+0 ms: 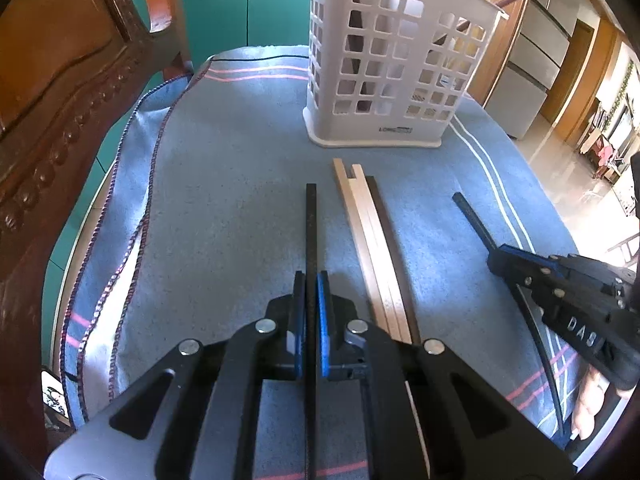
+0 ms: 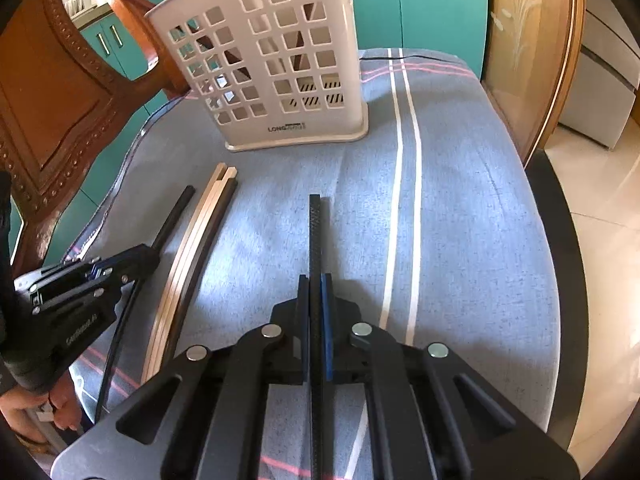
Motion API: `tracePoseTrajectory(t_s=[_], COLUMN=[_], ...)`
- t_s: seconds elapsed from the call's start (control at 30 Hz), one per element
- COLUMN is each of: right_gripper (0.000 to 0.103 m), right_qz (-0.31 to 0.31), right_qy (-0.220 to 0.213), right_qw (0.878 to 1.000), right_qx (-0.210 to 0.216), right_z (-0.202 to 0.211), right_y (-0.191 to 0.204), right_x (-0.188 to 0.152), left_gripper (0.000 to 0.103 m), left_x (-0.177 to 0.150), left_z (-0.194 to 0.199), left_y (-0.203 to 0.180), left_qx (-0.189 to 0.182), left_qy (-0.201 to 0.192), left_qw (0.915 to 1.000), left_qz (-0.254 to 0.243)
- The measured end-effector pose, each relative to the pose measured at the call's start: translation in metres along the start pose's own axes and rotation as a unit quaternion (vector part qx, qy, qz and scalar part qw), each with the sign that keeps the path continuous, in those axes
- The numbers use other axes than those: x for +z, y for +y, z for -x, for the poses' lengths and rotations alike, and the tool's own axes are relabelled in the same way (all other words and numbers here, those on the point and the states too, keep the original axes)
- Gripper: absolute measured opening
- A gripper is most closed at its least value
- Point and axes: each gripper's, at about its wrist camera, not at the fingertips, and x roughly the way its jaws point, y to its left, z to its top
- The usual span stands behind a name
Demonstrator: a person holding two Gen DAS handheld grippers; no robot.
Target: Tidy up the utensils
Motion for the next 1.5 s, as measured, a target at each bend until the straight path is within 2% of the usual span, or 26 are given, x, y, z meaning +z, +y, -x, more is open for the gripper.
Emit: tracePoseTrajectory(t_s=[0.13, 0.27, 0.4, 0.53, 0.67, 0.73, 0.8, 0.87, 0.97, 1.07, 1.23, 1.37, 1.5], right_gripper=[0.012, 0.026, 0.027, 0.028, 0.028, 0.025, 0.008, 0.007, 0.007, 0.007, 0.007, 0.007, 0.007], right_qz=[0.029, 0.048, 0.058, 0.076, 0.078, 0.079, 0.08, 0.077, 0.066, 0.061, 0.058, 0.046, 0.032], right_qy=[0.002, 0.007, 0.011, 0.026, 0.047, 0.05, 0.049, 0.047, 0.04, 0.003, -0.059, -0.118, -0.173], right_qw=[0.999, 0.998, 0.997, 0.995, 0.995, 0.995, 0.995, 0.995, 0.997, 0.998, 0.996, 0.991, 0.983], right_qx=[-0.022, -0.028, -0.046, -0.063, -0.05, -0.048, -0.043, -0.04, -0.018, -0.003, 0.018, 0.039, 0.053], right_z=[-0.002, -0.006, -0.012, -0.022, -0.03, -0.032, -0.032, -0.031, -0.025, 0.004, 0.072, 0.133, 0.177], right_y=[0.01, 0.018, 0.021, 0.025, 0.023, 0.023, 0.023, 0.022, 0.018, 0.013, 0.007, 0.0, -0.002], right_x=[0.001, 0.006, 0.015, 0.028, 0.043, 0.046, 0.046, 0.046, 0.046, 0.046, 0.051, 0.057, 0.073], left_gripper=[0.008, 0.009, 0.009, 0.009, 0.009, 0.009, 0.009, 0.007, 0.007, 0.007, 0.007, 0.007, 0.007], left_x=[0.001, 0.007, 0.022, 0.041, 0.05, 0.049, 0.048, 0.047, 0.046, 0.046, 0.05, 0.062, 0.089], left_z=[-0.002, -0.005, -0.014, -0.026, -0.033, -0.033, -0.033, -0.032, -0.017, 0.012, 0.078, 0.14, 0.181], left_y=[-0.001, 0.003, 0.006, 0.001, -0.001, -0.006, -0.011, -0.011, -0.017, -0.023, -0.028, -0.031, -0.032], left_qx=[0.003, -0.007, -0.013, -0.011, -0.011, 0.0, 0.011, 0.016, 0.03, 0.026, -0.011, -0.048, -0.063], left_qy=[0.0, 0.004, 0.018, 0.042, 0.052, 0.047, 0.042, 0.038, 0.006, -0.032, -0.099, -0.158, -0.206], left_qw=[1.0, 1.0, 0.9998, 0.9985, 0.9976, 0.9971, 0.9966, 0.9966, 0.9962, 0.9962, 0.9938, 0.9852, 0.9752], left_qz=[-0.002, 0.005, -0.001, -0.033, -0.045, -0.06, -0.07, -0.071, -0.082, -0.077, -0.05, -0.046, -0.05])
